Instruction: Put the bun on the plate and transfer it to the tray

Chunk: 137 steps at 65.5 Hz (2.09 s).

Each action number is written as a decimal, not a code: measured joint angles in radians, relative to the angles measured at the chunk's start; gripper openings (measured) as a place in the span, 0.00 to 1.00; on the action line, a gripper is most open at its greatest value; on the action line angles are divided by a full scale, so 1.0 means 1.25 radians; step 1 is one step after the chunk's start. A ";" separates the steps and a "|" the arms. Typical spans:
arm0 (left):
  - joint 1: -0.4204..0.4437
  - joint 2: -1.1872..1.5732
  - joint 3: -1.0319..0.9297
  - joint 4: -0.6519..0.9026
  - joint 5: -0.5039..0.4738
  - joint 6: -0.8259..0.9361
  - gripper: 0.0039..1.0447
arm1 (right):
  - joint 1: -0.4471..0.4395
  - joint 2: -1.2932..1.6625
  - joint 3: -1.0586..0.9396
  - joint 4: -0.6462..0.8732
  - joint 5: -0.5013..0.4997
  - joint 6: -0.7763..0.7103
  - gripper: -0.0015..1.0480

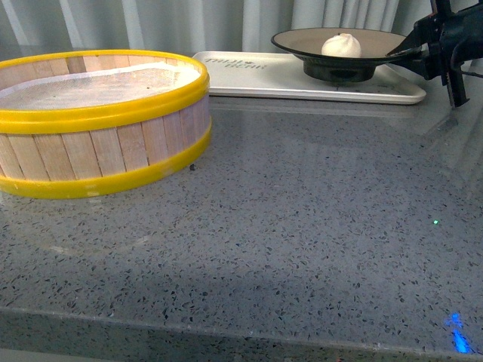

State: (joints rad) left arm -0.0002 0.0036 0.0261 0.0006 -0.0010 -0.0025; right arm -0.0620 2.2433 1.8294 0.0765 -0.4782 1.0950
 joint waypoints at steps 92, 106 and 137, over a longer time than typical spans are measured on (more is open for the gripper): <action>0.000 0.000 0.000 0.000 0.000 0.000 0.94 | -0.032 -0.100 -0.156 0.082 -0.027 0.055 0.92; 0.000 0.000 0.000 0.000 0.000 0.000 0.94 | -0.070 -0.225 -0.317 0.168 -0.022 0.070 0.92; 0.000 0.000 0.000 0.000 0.000 0.000 0.94 | -0.302 -1.004 -0.980 0.144 0.346 -0.499 0.92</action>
State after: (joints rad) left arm -0.0002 0.0036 0.0261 0.0006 -0.0006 -0.0021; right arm -0.4400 0.9878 0.6044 0.2569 -0.0460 0.4717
